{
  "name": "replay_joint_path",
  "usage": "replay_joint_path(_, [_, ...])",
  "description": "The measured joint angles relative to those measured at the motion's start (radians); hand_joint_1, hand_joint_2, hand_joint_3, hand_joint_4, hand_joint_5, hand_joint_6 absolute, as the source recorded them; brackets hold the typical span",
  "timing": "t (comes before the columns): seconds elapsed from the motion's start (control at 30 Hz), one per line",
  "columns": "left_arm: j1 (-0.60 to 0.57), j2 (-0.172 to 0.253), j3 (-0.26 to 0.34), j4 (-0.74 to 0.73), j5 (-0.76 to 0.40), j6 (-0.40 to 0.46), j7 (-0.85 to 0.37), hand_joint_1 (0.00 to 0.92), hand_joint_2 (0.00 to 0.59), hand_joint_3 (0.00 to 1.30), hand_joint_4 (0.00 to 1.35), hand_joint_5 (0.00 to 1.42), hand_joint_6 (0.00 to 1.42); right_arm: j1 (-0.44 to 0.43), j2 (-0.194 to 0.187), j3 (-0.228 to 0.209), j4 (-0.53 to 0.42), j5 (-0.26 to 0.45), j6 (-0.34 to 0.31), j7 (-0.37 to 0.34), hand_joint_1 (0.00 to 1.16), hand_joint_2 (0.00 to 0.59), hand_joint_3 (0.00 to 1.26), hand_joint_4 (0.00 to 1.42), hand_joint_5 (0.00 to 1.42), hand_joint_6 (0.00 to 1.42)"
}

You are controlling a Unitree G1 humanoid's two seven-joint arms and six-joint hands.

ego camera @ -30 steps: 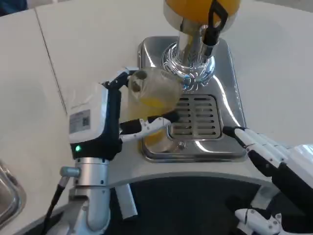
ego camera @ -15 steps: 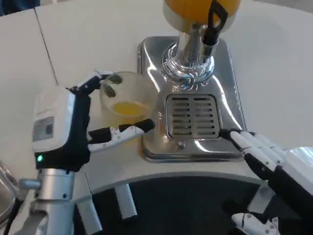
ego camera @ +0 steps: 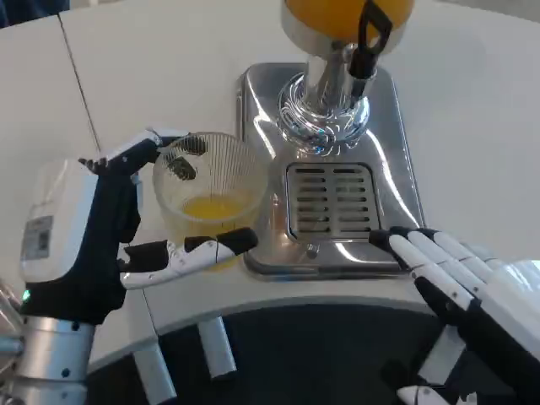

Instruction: Grasp the cup under the faucet to collect the drink, then remove the cup.

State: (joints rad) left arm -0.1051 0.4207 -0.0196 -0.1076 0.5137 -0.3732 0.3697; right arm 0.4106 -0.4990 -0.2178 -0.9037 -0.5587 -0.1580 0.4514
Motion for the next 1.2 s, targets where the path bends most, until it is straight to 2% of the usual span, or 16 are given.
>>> replay_joint_path(0.37, [0.14, -0.006, 0.079, -0.187, -0.042, -0.051, -0.107, 0.814, 0.0, 1.15, 1.01, 1.42, 1.42, 0.092, 0.007, -0.052, -0.008, -0.005, -0.153, -0.027, 0.32, 0.451, 0.0, 0.0, 0.0, 0.04])
replay_joint_path(0.5, [0.224, -0.007, 0.093, -0.256, -0.072, -0.083, -0.16, 0.816, 0.0, 1.15, 1.01, 1.42, 1.42, 0.142, 0.025, -0.081, -0.026, -0.005, -0.258, -0.063, 0.28, 0.476, 0.0, 0.0, 0.0, 0.03])
replay_joint_path(0.6, [0.278, -0.014, 0.093, -0.287, -0.074, -0.106, -0.183, 0.817, 0.0, 1.15, 1.0, 1.42, 1.42, 0.173, 0.057, -0.091, -0.031, -0.012, -0.328, -0.102, 0.27, 0.475, 0.0, 0.0, 0.0, 0.02])
replay_joint_path(0.67, [0.305, -0.027, 0.093, -0.304, -0.074, -0.113, -0.199, 0.817, 0.0, 1.15, 1.0, 1.42, 1.42, 0.211, 0.094, -0.101, -0.029, -0.044, -0.409, -0.153, 0.27, 0.475, 0.0, 0.0, 0.0, 0.02])
replay_joint_path(0.77, [0.323, -0.042, 0.094, -0.319, -0.074, -0.12, -0.21, 0.818, 0.0, 1.15, 1.0, 1.42, 1.42, 0.232, 0.119, -0.118, -0.012, -0.062, -0.485, -0.2, 0.26, 0.475, 0.0, 0.0, 0.0, 0.02])
replay_joint_path(0.97, [0.369, -0.061, 0.102, -0.339, -0.073, -0.137, -0.225, 0.818, 0.0, 1.15, 1.0, 1.42, 1.42, 0.264, 0.147, -0.151, 0.041, -0.08, -0.573, -0.244, 0.26, 0.475, 0.0, 0.0, 0.0, 0.02])
replay_joint_path(1.2, [0.378, -0.077, 0.12, -0.346, -0.067, -0.152, -0.235, 0.818, 0.0, 1.15, 1.01, 1.42, 1.42, 0.29, 0.177, -0.162, 0.071, -0.085, -0.634, -0.258, 0.26, 0.472, 0.0, 0.0, 0.0, 0.02])
